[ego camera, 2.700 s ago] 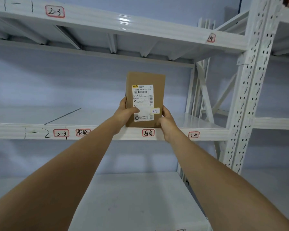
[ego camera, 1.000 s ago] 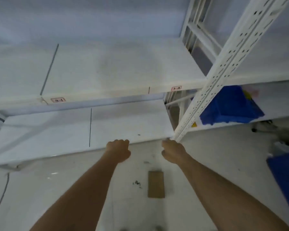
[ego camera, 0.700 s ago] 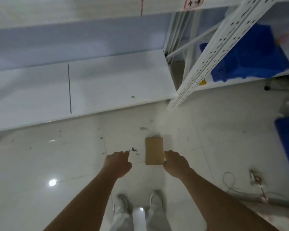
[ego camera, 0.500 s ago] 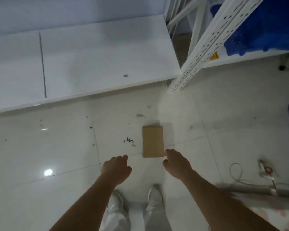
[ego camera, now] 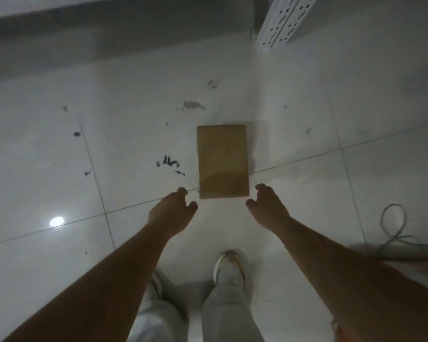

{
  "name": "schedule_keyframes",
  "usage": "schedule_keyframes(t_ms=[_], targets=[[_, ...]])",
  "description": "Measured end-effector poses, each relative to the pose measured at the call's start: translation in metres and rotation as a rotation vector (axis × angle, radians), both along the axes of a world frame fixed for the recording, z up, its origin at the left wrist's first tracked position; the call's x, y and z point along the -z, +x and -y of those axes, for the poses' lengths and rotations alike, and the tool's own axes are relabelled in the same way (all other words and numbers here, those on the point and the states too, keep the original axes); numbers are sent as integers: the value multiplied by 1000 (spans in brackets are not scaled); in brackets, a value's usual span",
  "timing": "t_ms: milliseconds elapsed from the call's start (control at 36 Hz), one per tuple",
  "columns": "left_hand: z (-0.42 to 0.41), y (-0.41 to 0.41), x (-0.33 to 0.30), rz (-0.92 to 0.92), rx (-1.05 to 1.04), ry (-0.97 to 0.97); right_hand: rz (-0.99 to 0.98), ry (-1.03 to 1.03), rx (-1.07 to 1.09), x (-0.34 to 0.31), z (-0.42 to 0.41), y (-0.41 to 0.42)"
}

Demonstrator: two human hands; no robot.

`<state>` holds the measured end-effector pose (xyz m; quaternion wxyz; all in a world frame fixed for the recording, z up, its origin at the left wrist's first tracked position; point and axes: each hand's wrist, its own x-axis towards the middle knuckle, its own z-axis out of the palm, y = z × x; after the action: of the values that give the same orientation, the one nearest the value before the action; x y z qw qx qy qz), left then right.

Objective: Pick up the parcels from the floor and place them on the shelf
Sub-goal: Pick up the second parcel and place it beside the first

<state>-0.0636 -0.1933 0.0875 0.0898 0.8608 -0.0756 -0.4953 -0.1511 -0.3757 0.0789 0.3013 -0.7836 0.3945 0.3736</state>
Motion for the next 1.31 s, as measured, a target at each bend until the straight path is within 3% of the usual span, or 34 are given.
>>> schedule_keyframes(t_ms=[167,306,444,583,833,1111,1306], targets=[[25,-5,65,-33,-437,-209,141,107,370,69,12,16],[46,-8,92,-193,-813,-402,276,262,536,100,8,25],[55,-11,83,-313,-1041,-505,317,292,576,95,8,22],[48,-12,39,-275,-1143,-478,341,303,647,53,6,16],[23,21,-117,-150,-1084,-443,329,521,894,-106,2,32],[12,99,-372,57,-1013,-630,495,666,792,-343,-11,98],[-14,129,-535,126,-963,-801,564,792,489,-518,-17,134]])
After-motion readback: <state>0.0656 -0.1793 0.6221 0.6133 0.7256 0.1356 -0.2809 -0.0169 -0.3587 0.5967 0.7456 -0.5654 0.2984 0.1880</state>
